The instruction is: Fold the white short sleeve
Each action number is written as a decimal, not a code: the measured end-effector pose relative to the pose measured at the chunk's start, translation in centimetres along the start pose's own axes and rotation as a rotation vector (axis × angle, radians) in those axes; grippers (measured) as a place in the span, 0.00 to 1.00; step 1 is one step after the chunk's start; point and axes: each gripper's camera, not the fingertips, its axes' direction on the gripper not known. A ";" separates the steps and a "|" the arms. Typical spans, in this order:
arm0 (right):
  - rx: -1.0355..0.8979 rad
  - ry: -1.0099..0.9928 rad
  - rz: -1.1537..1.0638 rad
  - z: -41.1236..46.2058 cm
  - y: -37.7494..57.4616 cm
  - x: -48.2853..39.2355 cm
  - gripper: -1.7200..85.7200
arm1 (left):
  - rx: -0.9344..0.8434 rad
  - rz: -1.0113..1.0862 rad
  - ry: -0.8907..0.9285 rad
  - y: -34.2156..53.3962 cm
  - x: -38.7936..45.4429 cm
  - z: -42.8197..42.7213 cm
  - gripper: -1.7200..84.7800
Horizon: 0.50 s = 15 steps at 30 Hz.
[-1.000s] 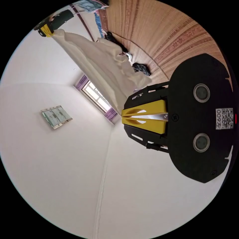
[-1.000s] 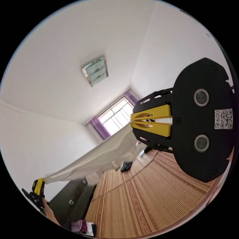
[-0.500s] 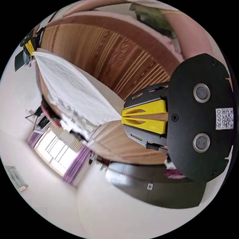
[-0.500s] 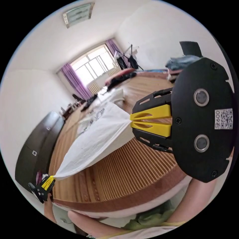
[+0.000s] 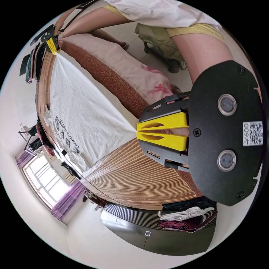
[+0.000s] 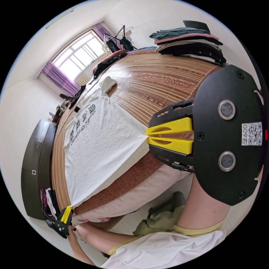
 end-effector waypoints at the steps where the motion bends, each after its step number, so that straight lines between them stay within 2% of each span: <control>1: 0.001 0.003 -0.008 -0.7 0.3 -0.2 0.01 | -0.003 0.007 0.008 0.8 -0.5 -0.9 0.03; 6: 0.010 0.018 -0.060 -4.6 -0.3 0.6 0.01 | 0.020 0.046 -0.003 2.7 -4.0 -5.9 0.03; 11: -0.042 -0.094 -0.134 -7.7 -0.9 3.3 0.01 | -0.018 0.138 0.063 2.4 -10.5 -10.4 0.03; 15: -0.059 -0.116 -0.125 -7.0 1.1 2.8 0.01 | 0.009 0.057 0.139 5.1 -13.3 -9.9 0.04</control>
